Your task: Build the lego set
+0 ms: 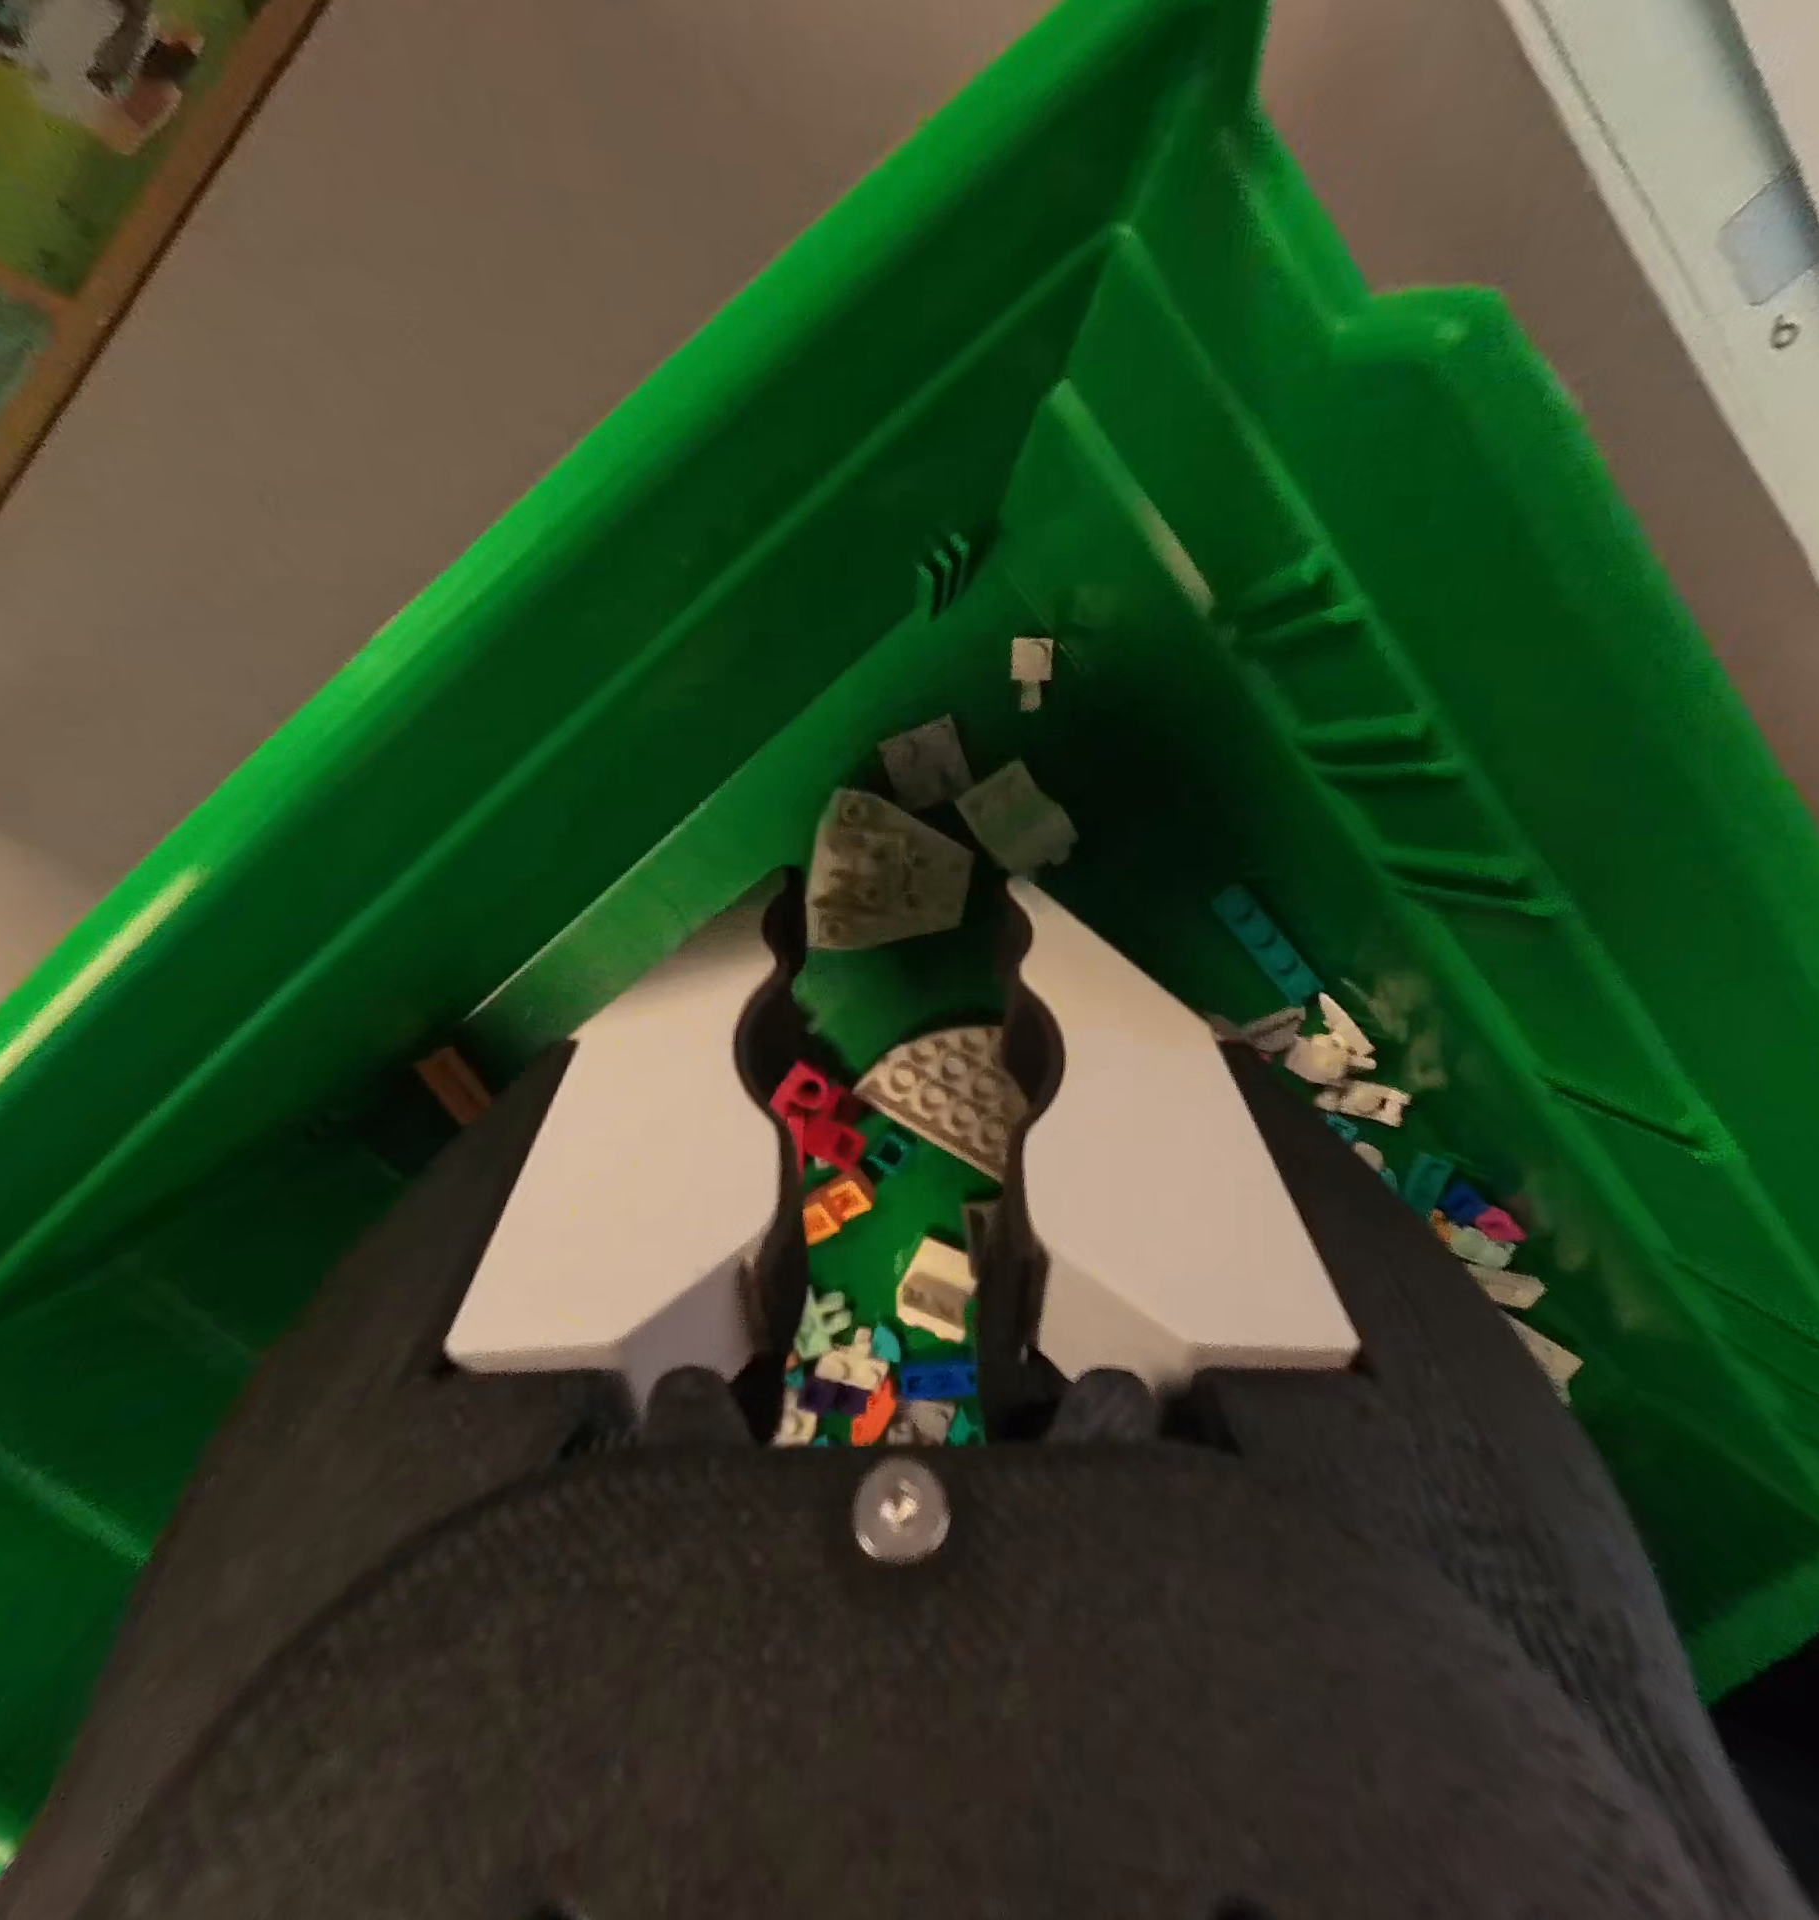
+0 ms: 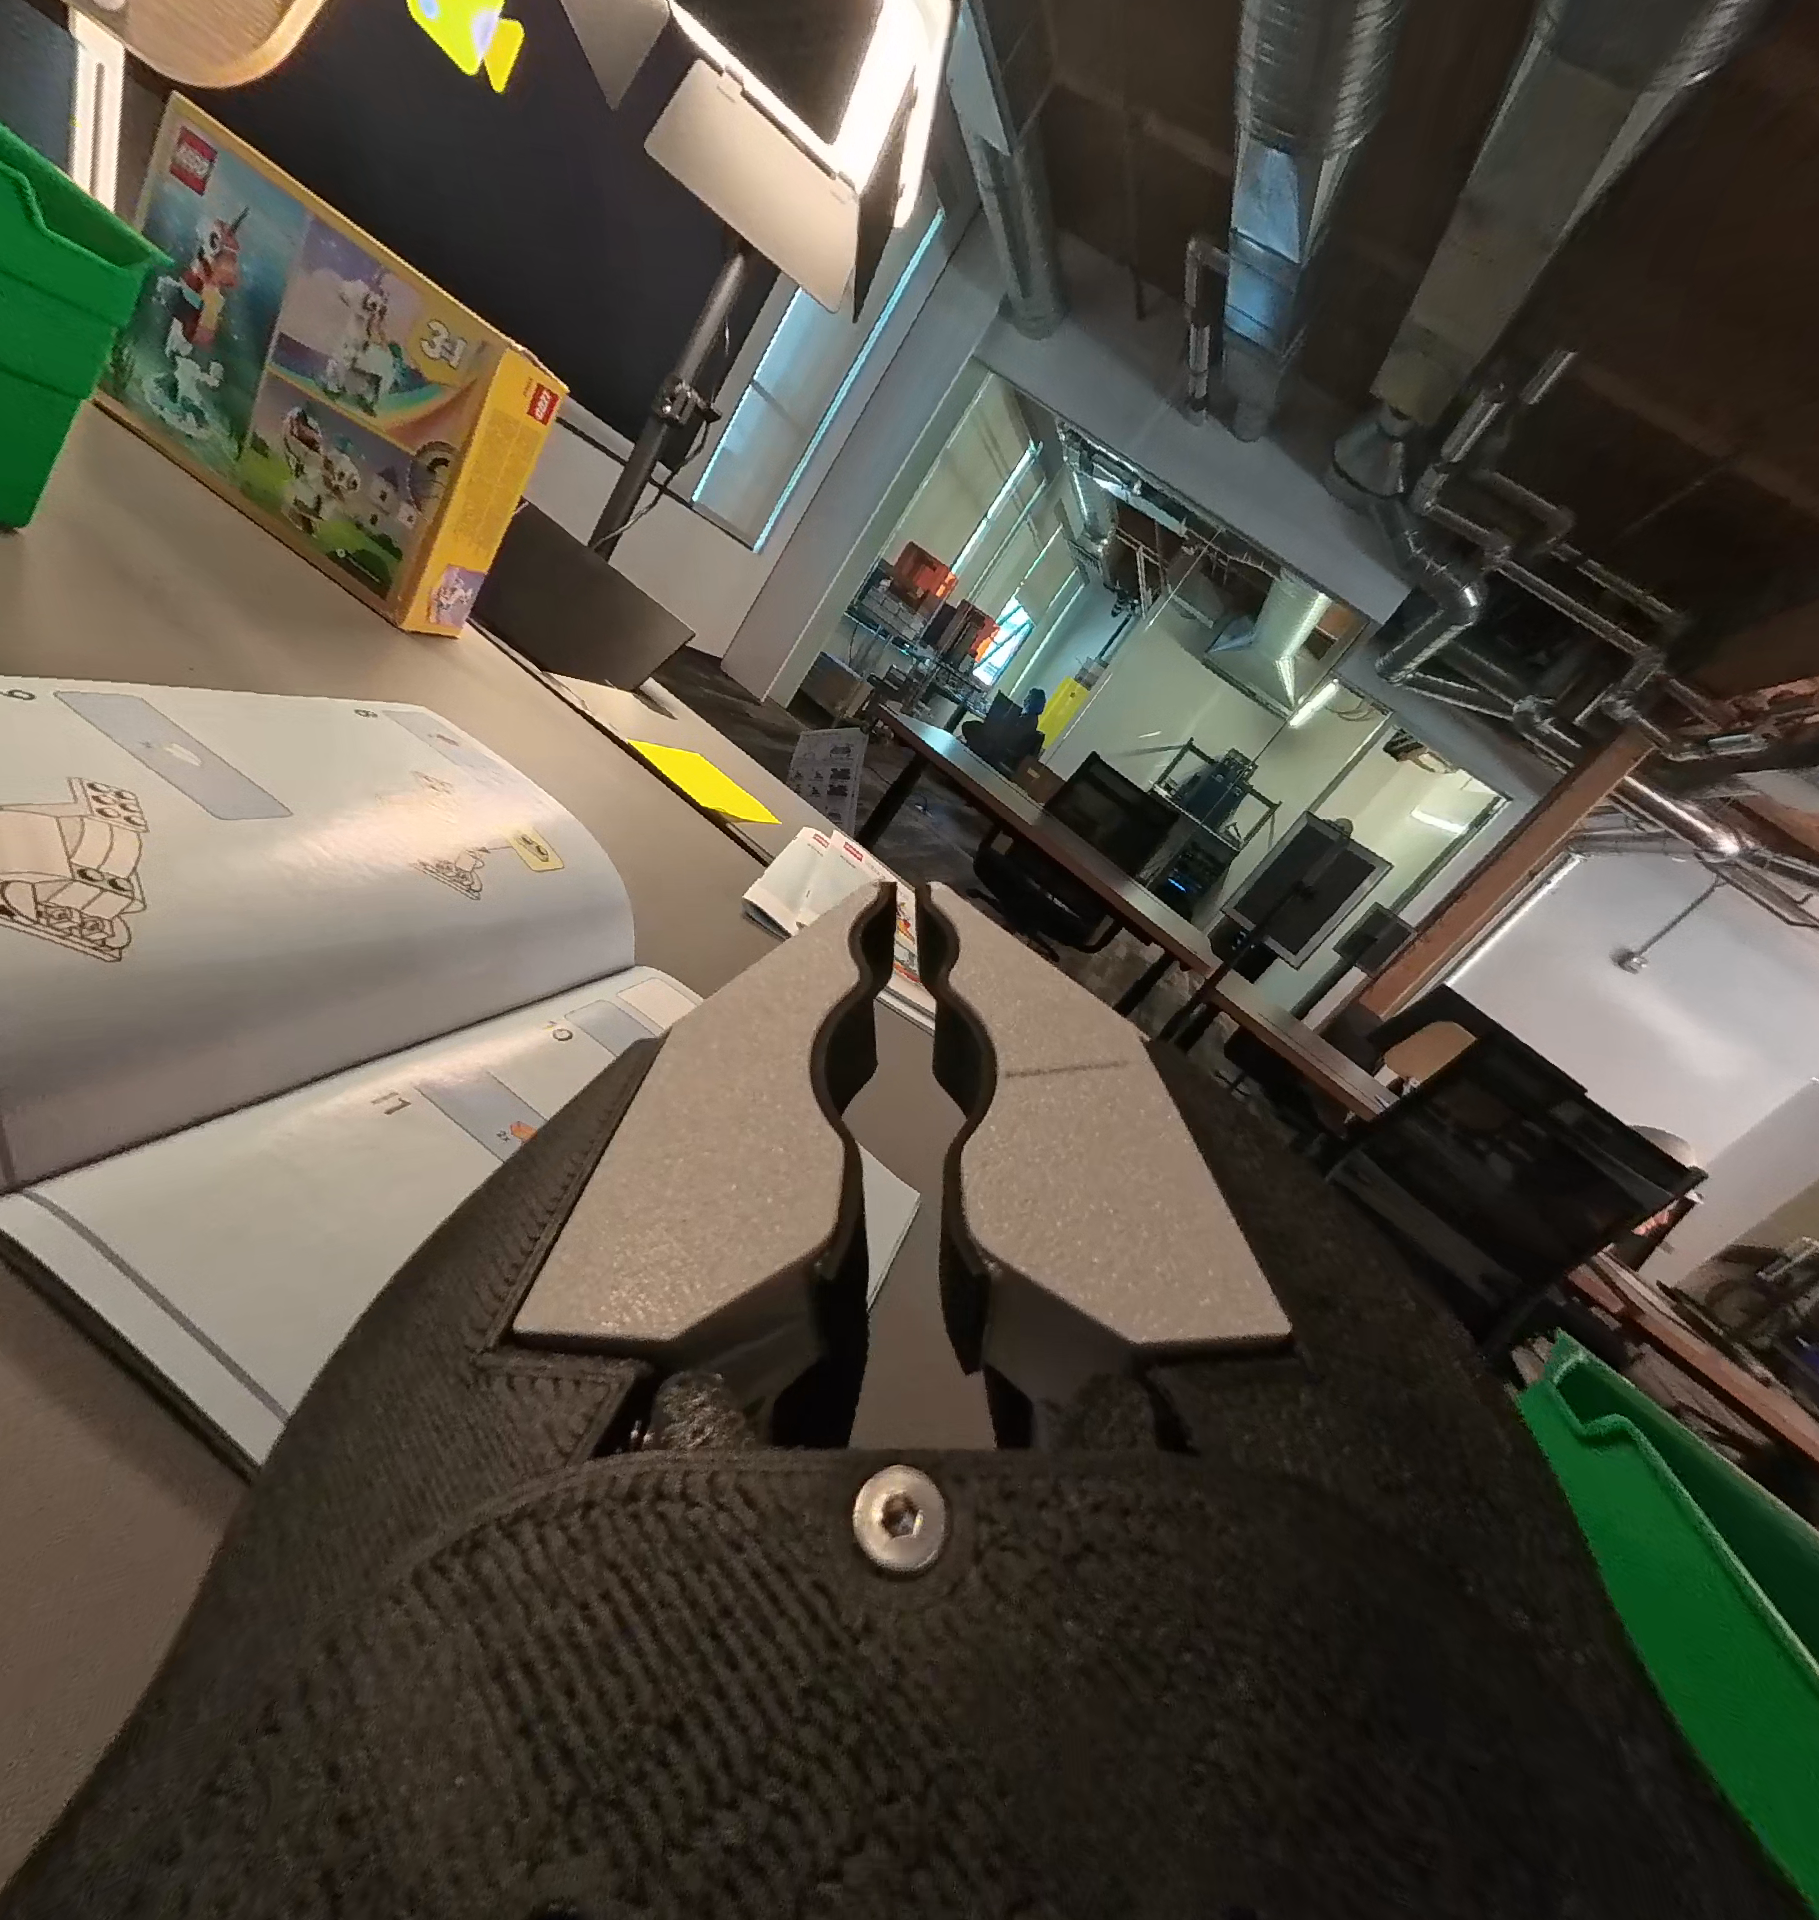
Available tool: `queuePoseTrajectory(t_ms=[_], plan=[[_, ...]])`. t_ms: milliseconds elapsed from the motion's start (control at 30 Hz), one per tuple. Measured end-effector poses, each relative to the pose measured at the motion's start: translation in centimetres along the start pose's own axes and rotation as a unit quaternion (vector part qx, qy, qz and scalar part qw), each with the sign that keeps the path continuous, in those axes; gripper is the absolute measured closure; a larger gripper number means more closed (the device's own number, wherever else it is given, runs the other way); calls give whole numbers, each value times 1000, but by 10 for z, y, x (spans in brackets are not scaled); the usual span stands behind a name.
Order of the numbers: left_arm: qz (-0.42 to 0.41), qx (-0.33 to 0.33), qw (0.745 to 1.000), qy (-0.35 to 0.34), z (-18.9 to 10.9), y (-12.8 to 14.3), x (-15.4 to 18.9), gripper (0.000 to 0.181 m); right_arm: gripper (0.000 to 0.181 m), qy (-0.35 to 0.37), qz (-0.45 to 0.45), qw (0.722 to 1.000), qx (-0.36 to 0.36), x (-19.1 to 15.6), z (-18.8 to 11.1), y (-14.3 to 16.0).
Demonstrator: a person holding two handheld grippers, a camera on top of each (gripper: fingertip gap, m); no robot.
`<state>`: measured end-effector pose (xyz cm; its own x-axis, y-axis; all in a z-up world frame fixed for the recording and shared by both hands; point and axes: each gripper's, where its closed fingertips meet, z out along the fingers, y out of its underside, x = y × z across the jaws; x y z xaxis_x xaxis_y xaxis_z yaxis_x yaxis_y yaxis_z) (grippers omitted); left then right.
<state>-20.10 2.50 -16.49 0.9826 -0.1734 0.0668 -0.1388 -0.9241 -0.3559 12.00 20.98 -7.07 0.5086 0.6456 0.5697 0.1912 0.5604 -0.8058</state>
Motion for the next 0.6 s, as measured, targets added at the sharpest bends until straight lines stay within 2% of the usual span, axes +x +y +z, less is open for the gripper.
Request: queuePoseTrajectory(t_ms=[200, 433, 500, 600], plan=[[-5, -31, 999, -8, 11, 9, -5, 146, 180, -3, -7, 1000, 0, -2, 0, 0], [6, -55, 998, -22, 6, 24, -7, 163, 180, -5, -6, 1000, 0, -3, 0, 0], [10, -66, 998, -20, 4, 33, -5, 173, 180, -7, -6, 1000, 1, -3, 0, -1], [5, -63, 998, -24, -2, 44, -3, 166, 180, -9, -7, 1000, 1, -4, 0, -1]])
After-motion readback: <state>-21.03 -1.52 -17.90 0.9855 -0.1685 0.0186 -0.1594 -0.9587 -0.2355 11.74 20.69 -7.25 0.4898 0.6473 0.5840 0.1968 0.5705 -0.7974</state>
